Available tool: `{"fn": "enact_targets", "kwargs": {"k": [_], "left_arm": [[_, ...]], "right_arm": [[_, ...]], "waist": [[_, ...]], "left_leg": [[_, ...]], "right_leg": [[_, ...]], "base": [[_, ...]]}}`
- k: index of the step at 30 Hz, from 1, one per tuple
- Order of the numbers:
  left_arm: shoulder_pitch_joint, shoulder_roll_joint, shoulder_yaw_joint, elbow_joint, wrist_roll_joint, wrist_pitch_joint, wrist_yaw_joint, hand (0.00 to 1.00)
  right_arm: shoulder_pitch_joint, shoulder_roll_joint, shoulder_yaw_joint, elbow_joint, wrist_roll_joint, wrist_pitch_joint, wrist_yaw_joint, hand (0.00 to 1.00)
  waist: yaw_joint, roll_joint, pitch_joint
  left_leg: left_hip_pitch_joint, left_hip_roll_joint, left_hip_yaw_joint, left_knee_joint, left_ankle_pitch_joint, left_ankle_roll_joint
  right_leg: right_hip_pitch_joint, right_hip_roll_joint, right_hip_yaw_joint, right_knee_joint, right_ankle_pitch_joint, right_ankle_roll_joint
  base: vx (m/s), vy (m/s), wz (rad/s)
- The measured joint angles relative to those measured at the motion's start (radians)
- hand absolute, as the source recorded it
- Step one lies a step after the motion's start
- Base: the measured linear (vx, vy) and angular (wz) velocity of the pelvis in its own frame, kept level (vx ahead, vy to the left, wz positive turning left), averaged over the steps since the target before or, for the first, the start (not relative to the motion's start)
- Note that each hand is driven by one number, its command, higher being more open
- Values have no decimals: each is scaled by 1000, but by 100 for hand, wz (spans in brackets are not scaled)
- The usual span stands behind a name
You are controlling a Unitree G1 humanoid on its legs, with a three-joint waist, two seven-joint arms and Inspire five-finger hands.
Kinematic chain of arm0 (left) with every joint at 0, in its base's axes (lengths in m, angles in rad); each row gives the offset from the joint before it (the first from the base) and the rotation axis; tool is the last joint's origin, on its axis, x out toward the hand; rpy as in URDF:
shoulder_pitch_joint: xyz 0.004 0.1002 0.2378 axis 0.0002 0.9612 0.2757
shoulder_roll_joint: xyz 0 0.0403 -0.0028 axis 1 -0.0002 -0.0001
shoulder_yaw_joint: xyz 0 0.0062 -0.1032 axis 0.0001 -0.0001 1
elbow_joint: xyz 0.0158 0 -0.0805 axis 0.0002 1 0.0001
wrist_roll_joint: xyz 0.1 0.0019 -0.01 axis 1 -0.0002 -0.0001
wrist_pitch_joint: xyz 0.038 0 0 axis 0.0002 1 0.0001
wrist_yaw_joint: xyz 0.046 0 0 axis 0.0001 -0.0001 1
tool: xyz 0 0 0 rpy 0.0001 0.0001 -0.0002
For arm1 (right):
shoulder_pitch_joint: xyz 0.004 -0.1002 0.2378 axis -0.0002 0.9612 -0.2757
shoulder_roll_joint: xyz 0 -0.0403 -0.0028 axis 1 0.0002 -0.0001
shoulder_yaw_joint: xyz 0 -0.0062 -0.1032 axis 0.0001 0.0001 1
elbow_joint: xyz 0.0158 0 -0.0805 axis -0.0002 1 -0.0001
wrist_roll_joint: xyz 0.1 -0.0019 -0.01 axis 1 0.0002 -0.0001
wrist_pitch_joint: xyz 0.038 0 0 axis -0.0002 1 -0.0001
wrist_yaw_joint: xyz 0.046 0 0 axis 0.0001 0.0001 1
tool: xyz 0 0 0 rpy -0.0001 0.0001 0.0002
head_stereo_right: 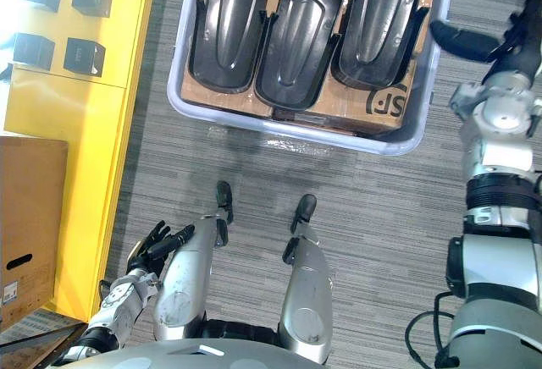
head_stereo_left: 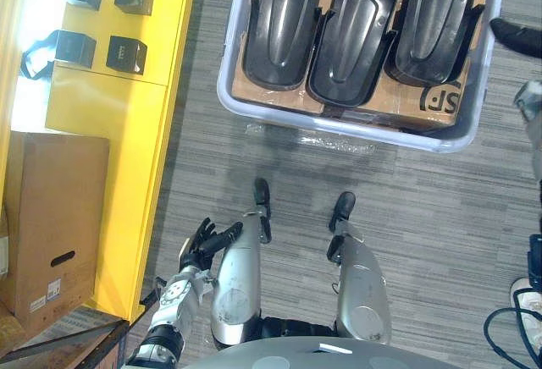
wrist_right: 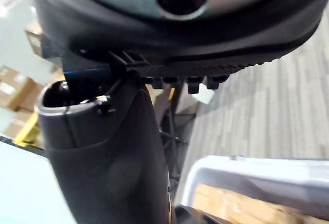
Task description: Walk over and take three plastic housings, then place them on the shelf
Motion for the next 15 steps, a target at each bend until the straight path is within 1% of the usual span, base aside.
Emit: {"fn": "enact_targets", "kwargs": {"k": [3, 5, 11, 13, 15], "left_arm": [[12, 3, 3, -8, 0, 0, -8, 100], [21, 3, 9, -15, 0, 2, -17, 100], [35, 1, 26, -28, 0, 16, -25, 100], [35, 2, 32, -28, 0, 23, -26, 100], [36, 2, 35, -27, 0, 24, -27, 100]], "right_arm": [[0, -14, -14, -78, -18, 0, -27, 100], [0, -14, -24, -94, -39, -1, -35, 100], [15, -14, -47, -96, -37, 2, -35, 100], [15, -14, -56, -98, -36, 16, -29, 100], [21, -14, -60, -98, -34, 47, -14, 100]], "waist": [[-16, -1, 0], [-23, -2, 0], [-26, -9, 1], [-26, -13, 1], [-25, -16, 2]], "left_leg": [[5, 0, 1, 2, 0, 0], [9, 2, 3, 3, 0, 0], [28, 14, 12, 3, -1, -4], [33, 15, 16, -3, 1, -6], [33, 15, 16, -4, 1, -6]], "right_leg": [[4, 0, 1, 3, 0, 0], [6, 0, 2, 3, 0, 0], [18, 11, 10, 5, -1, -2], [19, 12, 13, 5, -1, -3], [19, 12, 13, 5, -1, -2]], "base": [[0, 0, 0], [-4, 4, -2], [-11, -8, -6], [-16, -11, -6], [0, 0, 0]]}}
